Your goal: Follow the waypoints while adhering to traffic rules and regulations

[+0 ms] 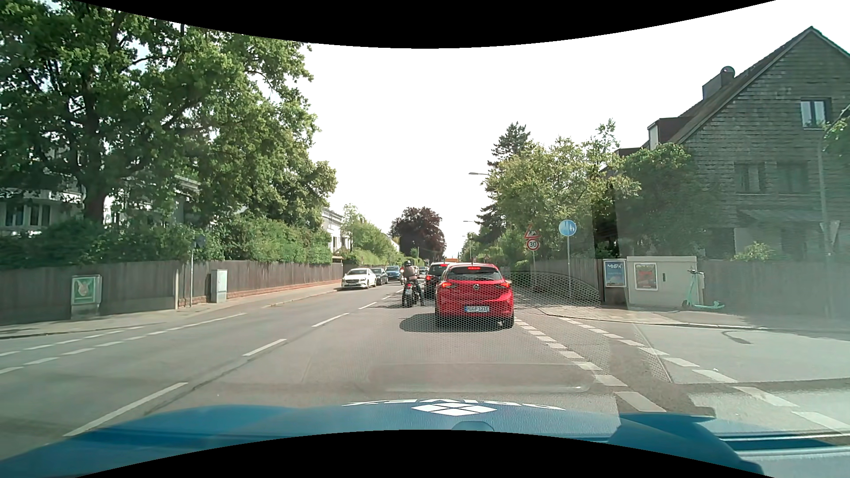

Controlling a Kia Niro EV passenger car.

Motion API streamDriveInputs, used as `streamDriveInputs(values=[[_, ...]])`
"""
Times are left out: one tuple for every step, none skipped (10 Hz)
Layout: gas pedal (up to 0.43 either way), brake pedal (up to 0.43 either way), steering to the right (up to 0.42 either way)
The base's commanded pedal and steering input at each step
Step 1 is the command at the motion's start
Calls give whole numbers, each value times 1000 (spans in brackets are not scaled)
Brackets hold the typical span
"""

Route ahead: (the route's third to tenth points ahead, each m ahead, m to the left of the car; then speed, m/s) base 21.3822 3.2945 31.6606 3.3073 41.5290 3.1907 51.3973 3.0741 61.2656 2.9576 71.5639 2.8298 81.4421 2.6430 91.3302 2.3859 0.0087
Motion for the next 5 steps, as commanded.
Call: streamDriveInputs(values=[[0, 372, 0], [0, 372, -1], [0, 372, 0], [0, 372, 0], [0, 372, 0]])
